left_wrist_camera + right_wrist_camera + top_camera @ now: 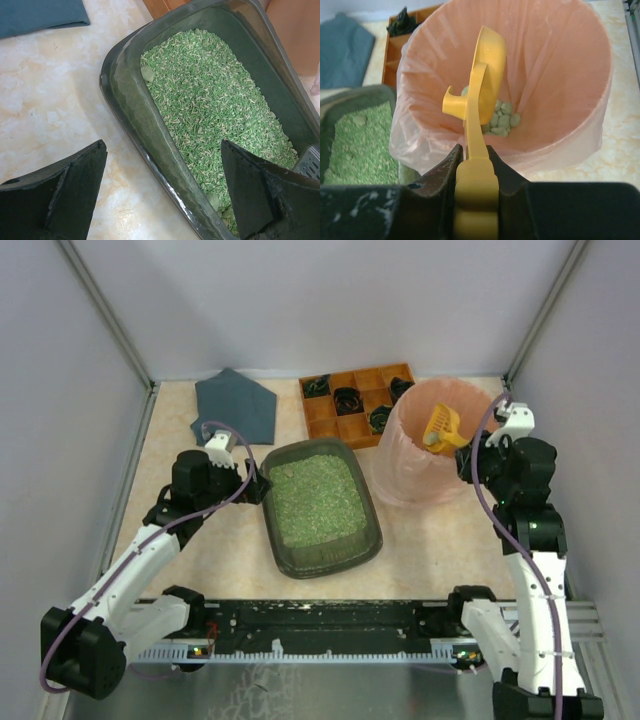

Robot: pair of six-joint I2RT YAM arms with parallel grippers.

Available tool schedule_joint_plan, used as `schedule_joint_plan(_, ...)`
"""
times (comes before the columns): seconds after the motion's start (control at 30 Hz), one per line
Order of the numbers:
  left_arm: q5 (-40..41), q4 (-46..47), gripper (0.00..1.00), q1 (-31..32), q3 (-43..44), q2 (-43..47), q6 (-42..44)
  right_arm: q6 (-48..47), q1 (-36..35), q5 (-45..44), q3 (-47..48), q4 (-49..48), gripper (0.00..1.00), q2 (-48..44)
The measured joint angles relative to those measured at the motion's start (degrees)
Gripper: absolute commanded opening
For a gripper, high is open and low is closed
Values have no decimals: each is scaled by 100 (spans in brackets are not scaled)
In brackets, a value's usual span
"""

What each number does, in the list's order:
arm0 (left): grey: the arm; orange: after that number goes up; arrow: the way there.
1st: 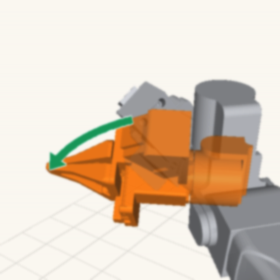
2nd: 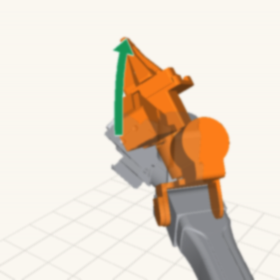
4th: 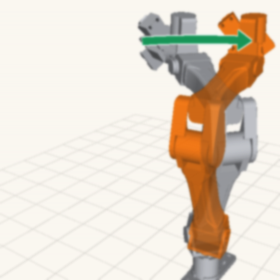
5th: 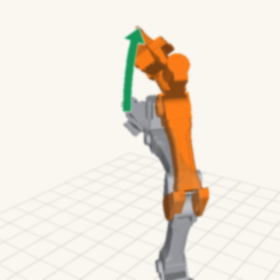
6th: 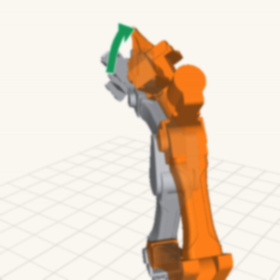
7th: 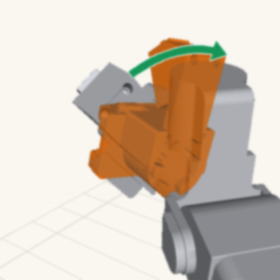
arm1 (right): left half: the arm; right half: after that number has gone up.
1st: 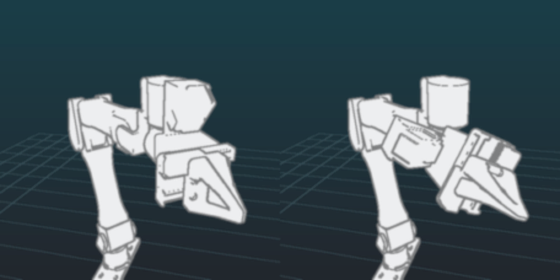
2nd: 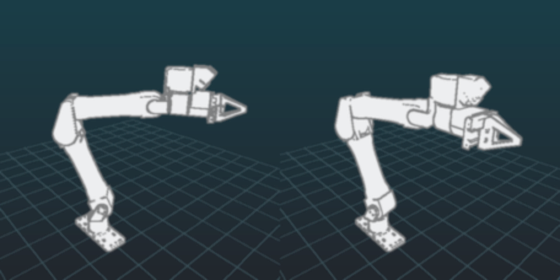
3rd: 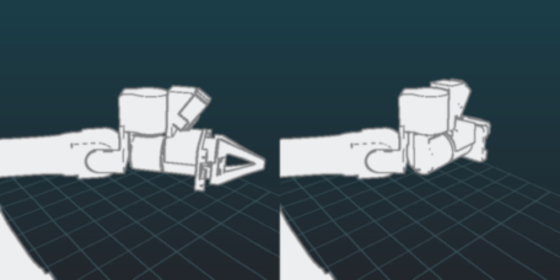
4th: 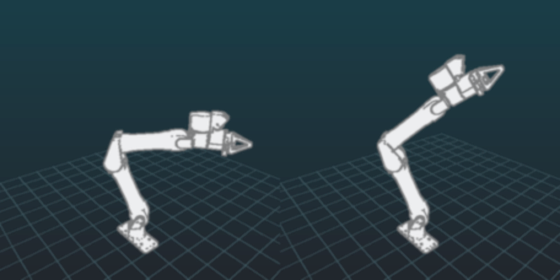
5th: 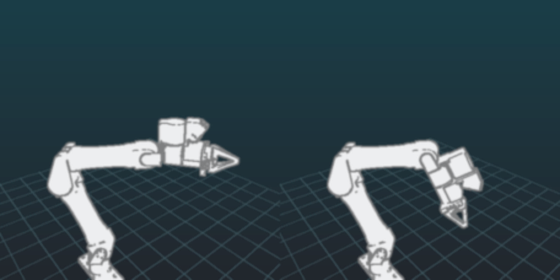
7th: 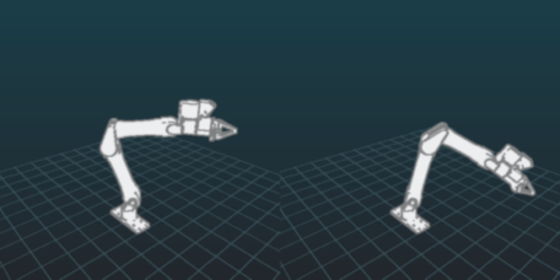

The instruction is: Clean the litter box

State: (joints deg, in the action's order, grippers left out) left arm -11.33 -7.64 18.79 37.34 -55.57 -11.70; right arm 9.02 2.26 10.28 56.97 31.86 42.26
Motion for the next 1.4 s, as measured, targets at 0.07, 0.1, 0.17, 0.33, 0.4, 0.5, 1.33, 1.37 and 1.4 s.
schedule_joint_plan(0.07,-24,0,100,-11,0,0,0,-221,-164,-48,61,114,0,59)
schedule_joint_plan(0.1,-33,2,100,-20,0,0,0,-332,-236,-76,87,157,0,81)
schedule_joint_plan(0.17,-46,7,100,-26,0,0,0,-498,-328,-120,122,225,0,120)
schedule_joint_plan(0.33,-94,39,100,-31,0,-9,0,-798,-479,-323,133,264,0,192)
schedule_joint_plan(0.4,-105,42,100,-33,0,-15,0,-892,-544,-452,192,332,0,240)
schedule_joint_plan(0.5,-133,44,100,-55,0,-15,0,-1016,-680,-658,319,391,0,306)
schedule_joint_plan(1.33,-199,87,100,-98,0,-31,0,-1438,-1816,-2413,1150,210,0,422)
schedule_joint_plan(1.37,-210,90,100,-105,0,-31,-2,-1364,-1816,-2347,1150,129,0,326)
schedule_joint_plan(1.4,-219,90,100,-111,0,-31,0,-1281,-1816,-2256,1150,26,0,219)
